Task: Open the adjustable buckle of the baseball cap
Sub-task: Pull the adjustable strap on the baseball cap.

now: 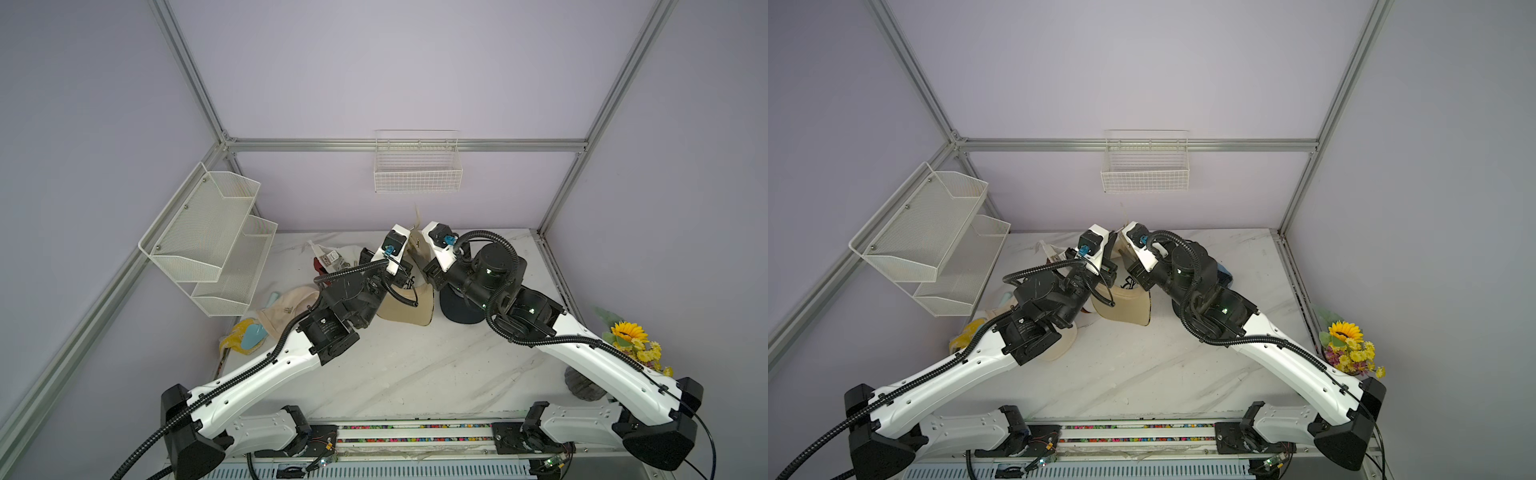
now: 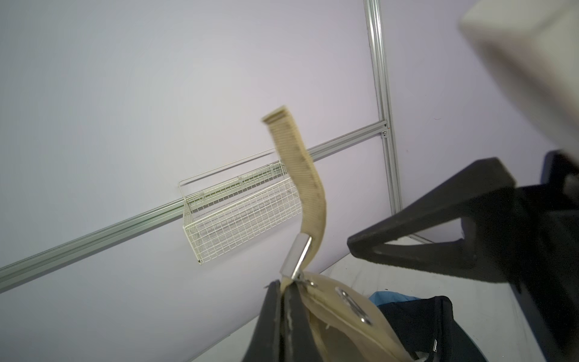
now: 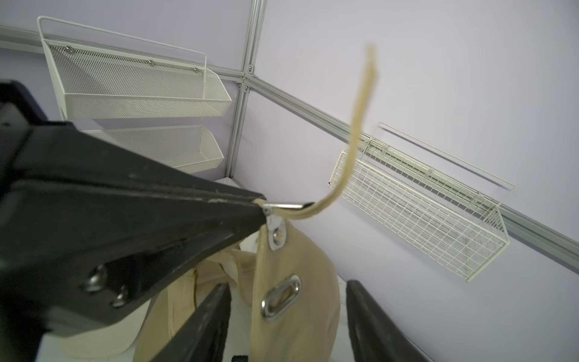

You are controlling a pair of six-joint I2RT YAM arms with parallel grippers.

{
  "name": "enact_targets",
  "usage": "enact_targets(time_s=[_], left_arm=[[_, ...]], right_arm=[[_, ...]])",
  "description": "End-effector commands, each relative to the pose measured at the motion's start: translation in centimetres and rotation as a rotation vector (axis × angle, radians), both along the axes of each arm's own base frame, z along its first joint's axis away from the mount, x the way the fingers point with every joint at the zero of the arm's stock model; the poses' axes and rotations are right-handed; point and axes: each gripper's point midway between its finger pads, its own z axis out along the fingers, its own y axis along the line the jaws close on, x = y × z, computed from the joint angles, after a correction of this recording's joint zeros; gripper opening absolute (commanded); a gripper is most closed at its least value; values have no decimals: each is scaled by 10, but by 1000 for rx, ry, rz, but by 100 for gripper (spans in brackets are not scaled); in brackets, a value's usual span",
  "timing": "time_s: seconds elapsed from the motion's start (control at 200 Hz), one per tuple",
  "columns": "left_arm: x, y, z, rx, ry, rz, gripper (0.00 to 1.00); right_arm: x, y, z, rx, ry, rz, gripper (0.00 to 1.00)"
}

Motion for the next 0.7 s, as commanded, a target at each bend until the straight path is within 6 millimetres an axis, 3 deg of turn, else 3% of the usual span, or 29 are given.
enact_targets(time_s=[0.0, 0.255, 0.42, 0.59, 0.7], left_arm=[[-14, 12, 42, -74, -86, -15, 0], [-22, 2, 41, -65, -73, -97, 0], [-28, -5, 36, -37, -52, -153, 0], [-27, -4, 22, 1, -11, -144, 0], [-25, 0, 8, 25, 20, -121, 0]], right_arm=[[-6, -2, -1, -32, -17, -4, 63], [11, 8, 11, -26, -82, -54, 63], [25, 8, 23, 3, -138, -122, 56], [28, 4, 43, 57, -172, -156, 25], [29, 3, 52, 66, -177, -163, 12]])
